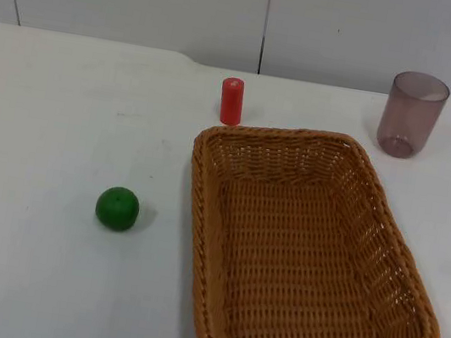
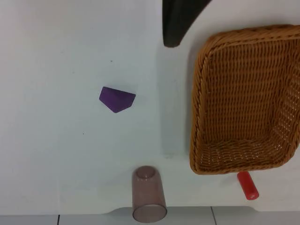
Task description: Pick up the basket with the left hand and place the triangular block into the basket with the right hand.
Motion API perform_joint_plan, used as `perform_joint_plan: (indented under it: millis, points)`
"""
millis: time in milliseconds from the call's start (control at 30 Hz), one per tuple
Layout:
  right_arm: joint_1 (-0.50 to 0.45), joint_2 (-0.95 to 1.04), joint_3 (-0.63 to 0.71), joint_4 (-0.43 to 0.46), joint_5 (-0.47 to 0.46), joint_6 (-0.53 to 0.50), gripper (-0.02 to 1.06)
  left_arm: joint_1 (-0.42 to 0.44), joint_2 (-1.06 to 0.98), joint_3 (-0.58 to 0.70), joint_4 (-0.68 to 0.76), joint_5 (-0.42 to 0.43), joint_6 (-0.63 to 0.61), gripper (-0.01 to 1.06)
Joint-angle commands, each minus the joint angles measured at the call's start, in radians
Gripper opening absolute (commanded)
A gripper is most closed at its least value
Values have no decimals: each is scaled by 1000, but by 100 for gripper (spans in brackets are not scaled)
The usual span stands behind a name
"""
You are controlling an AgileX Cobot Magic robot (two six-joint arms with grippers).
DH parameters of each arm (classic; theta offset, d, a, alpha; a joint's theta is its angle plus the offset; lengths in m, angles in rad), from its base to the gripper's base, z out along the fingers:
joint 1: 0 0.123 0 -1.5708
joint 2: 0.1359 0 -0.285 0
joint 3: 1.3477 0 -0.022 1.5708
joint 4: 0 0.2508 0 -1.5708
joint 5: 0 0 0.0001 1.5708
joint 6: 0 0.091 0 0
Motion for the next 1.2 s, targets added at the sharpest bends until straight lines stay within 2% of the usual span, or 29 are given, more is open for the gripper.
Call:
perform_joint_plan:
  millis: [0, 300, 500, 733, 767, 867, 967, 1067, 1100, 1167]
  points:
    - [2, -3, 1, -1, -9, -2, 105, 2, -5, 6, 1, -11, -14, 102]
    - [2, -3, 1, -1, -9, -2, 105, 2, -5, 6, -4, -11, -22, 102]
    - [2, -3, 1, -1, -9, -2, 105, 2, -5, 6, 41, -11, -83, 102]
    - [2, -3, 1, -7, -11, 22, 105, 2, -5, 3, 43, -11, -91, 102]
    - [2, -3, -4, -9, -11, 43, 105, 2, -5, -9, 43, 0, -124, 102]
    - [2, 26, -26, -20, -20, 57, 105, 2, 64, -39, 33, 10, -133, 102]
    - [2, 125, -71, -61, -64, 62, 105, 2, 205, -97, 29, -27, -124, 102]
    - [2, 279, -140, -119, -162, 70, 105, 2, 327, -158, 18, -93, -126, 102]
    - [2, 279, -140, -119, -162, 70, 105, 2, 327, -158, 18, -93, -126, 102]
    - [2, 416, -201, -132, -240, 75, 105, 2, 447, -226, -11, -170, -126, 102]
